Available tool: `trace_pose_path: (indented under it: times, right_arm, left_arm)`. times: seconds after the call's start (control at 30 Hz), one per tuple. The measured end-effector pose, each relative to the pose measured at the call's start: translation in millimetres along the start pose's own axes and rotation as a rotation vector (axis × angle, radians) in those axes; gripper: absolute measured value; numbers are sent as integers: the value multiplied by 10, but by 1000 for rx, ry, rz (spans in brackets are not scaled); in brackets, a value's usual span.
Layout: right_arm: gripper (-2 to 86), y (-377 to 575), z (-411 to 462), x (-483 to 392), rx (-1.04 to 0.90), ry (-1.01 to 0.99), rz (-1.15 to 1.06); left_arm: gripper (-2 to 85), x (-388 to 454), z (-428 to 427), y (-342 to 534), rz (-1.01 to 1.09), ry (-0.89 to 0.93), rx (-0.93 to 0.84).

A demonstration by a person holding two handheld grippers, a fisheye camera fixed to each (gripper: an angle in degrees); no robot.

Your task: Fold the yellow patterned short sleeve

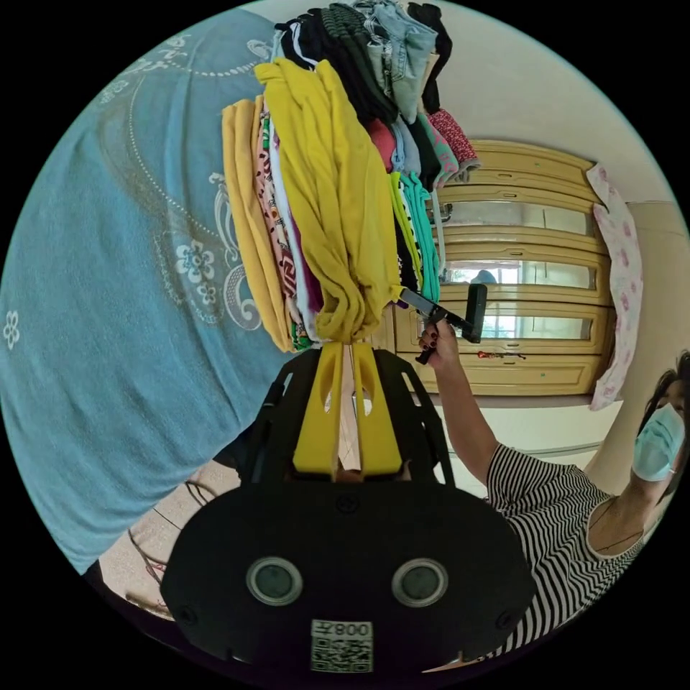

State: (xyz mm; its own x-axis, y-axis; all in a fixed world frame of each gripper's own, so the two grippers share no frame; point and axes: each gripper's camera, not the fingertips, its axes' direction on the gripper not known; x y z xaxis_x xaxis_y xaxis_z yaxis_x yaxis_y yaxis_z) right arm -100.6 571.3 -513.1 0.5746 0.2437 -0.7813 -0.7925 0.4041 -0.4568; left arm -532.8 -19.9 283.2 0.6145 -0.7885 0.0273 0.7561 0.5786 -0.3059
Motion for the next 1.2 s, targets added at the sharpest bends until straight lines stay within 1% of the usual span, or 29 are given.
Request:
trace_pose_path:
  times: [0.03,0.13,0.23,0.3,0.33,0.4,0.43,0.5,0.53,0.57,0.6,0.63,0.7,0.77,0.8,0.87,0.9,0.93,1.07,1.13,1.2]
  right_arm:
    - [15,20,-17,-24,12,9,-2]
    - [12,121,-113,-211,66,132,-6]
    - [6,216,-156,-435,104,243,-14]
    - [3,307,-185,-600,141,358,8]
    - [2,333,-197,-631,160,365,18]
    - [1,378,-195,-771,211,297,-17]
    - [1,366,-164,-803,212,291,-27]
    - [1,240,124,-828,168,327,-37]
    - [1,200,244,-802,141,340,-36]
    - [1,112,516,-704,52,341,-14]
    - [1,65,698,-613,-1,316,18]
    - [1,65,711,-593,11,308,31]
    - [1,99,536,-607,74,270,43]
    - [1,166,421,-633,138,239,32]
    - [2,177,465,-614,138,235,33]
    - [2,130,709,-521,71,234,49]
    - [2,120,802,-453,82,213,76]
    - [3,120,796,-436,103,205,84]
    - [4,58,695,-434,89,192,85]
    - [5,99,527,-501,134,167,68]
    - [7,118,179,-626,247,159,37]
  left_arm:
    - [20,-4,-14,16,5,0,4]
    - [12,49,-74,92,55,-16,18]
    - [6,285,-19,52,185,-116,1]
    - [4,494,73,-65,304,-182,8]
    - [4,534,107,-102,329,-198,5]
    - [3,628,272,-244,401,-302,-5]
    - [3,636,325,-274,418,-341,-11]
    - [2,539,599,-395,416,-502,-91]
    - [2,500,664,-412,409,-536,-111]
    - [2,438,763,-424,414,-567,-140]
    - [2,407,796,-419,416,-568,-142]
    - [2,401,793,-416,409,-561,-139]
    - [2,455,730,-365,407,-549,-118]
    - [2,532,702,-289,460,-564,-99]
    - [2,537,727,-255,480,-584,-103]
    - [3,449,847,-250,482,-630,-149]
    - [3,372,927,-251,491,-638,-177]
    - [3,340,950,-250,496,-630,-182]
    - [4,271,890,-263,474,-575,-206]
    - [4,304,786,-234,473,-553,-194]
    - [4,387,619,-115,512,-502,-145]
